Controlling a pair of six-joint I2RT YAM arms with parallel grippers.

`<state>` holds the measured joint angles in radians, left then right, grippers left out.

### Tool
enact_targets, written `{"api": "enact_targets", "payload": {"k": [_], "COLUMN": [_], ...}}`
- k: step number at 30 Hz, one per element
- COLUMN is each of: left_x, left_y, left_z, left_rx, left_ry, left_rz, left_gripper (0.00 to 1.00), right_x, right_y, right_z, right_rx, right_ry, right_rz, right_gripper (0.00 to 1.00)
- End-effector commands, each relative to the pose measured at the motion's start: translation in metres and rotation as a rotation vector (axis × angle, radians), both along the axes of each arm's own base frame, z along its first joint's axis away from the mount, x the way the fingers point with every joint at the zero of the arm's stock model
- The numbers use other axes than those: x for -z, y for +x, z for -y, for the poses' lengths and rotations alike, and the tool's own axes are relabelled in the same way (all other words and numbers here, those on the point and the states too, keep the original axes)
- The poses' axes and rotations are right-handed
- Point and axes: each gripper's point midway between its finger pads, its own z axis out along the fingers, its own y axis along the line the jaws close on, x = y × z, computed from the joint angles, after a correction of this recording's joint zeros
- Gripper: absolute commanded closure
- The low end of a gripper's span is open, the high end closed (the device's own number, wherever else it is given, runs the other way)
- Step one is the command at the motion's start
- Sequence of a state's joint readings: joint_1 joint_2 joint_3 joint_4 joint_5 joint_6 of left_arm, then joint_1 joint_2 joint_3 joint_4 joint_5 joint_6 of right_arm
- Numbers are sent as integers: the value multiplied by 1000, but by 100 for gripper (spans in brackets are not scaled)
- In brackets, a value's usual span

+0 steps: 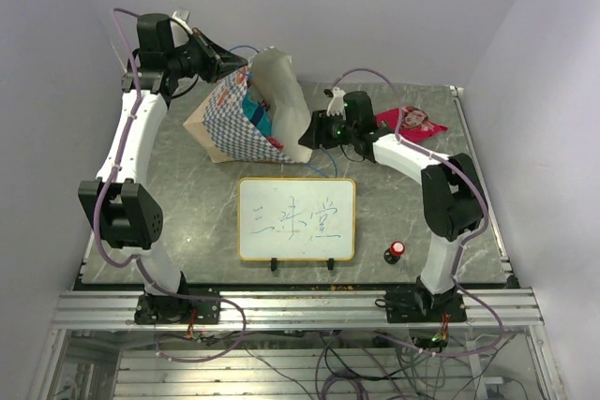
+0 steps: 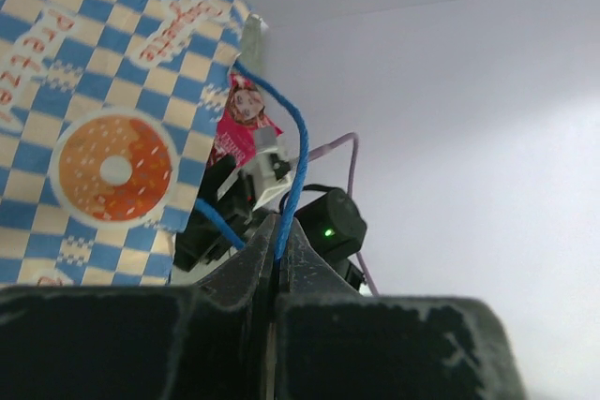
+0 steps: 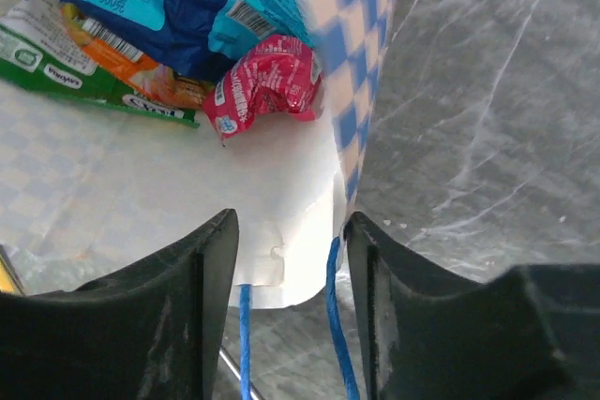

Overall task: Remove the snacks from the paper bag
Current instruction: Adjust the paper bag at the center of the board.

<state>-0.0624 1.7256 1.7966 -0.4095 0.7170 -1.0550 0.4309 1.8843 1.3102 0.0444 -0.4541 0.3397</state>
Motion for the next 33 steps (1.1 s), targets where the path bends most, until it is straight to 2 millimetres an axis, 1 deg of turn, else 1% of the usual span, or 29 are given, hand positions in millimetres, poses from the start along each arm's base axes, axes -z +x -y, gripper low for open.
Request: {"api": "enact_targets", "payload": {"k": [1, 2, 3, 5, 6, 8, 9, 10, 13, 15, 16, 17, 18, 21, 23, 25, 28, 31, 32, 33], "left_x": [-34, -39, -45, -57, -64, -80, -89, -98, -124, -139, -145, -157, -164, -179, -188, -188, -181, -159, -147, -137], "left_y": [21, 29, 35, 46, 52, 61, 68, 72, 81, 83, 85, 83, 83, 83, 79, 74, 58, 34, 26, 16], "left_z": [1, 1, 0, -4, -7, -15, -29, -36, -50, -55, -56, -56, -56, -56, -54, -47, -29, -9, -4, 8], "left_rx": [23, 23, 23, 12, 3, -12, -36, -48, -54, -40, -31, -21, -10, 2, 12, 41, 114, 171, 188, 220], "left_ry": [-13, -15, -18, -28, -35, -62, -70, -76, -91, -79, -72, -71, -83, -167, -209, -212, -202, -188, -178, -175], "left_rz": [145, 176, 206, 253, 276, 325, 361, 395, 512, 594, 627, 672, 708, 773, 798, 803, 785, 728, 695, 660], "left_gripper": [93, 93, 93, 93, 93, 93, 93, 93, 93, 93, 93, 93, 93, 93, 93, 93, 93, 93, 93, 93], "right_x": [-3, -2, -1, 2, 3, -1, -2, -6, -12, -11, -16, -20, -22, -33, -37, -36, -24, -4, 1, 7], "right_y": [11, 14, 16, 21, 24, 28, 31, 32, 37, 41, 45, 50, 48, 52, 57, 60, 58, 47, 43, 39], "right_z": [-5, -5, -7, -10, -12, -17, -20, -23, -36, -49, -55, -57, -69, -89, -96, -99, -100, -90, -85, -78], "right_rx": [91, 112, 126, 139, 141, 141, 147, 146, 133, 123, 121, 131, 123, 122, 132, 142, 145, 152, 157, 163], "right_ry": [70, 80, 85, 84, 83, 92, 95, 106, 134, 157, 177, 193, 205, 234, 241, 242, 230, 182, 160, 134], "right_rz": [-24, -27, -33, -40, -46, -52, -52, -46, -43, -58, -55, -55, -54, -34, -23, -16, -29, -49, -51, -50], "right_gripper": [63, 73, 78, 84, 84, 88, 90, 91, 99, 100, 100, 100, 100, 100, 100, 100, 100, 100, 100, 99]}}
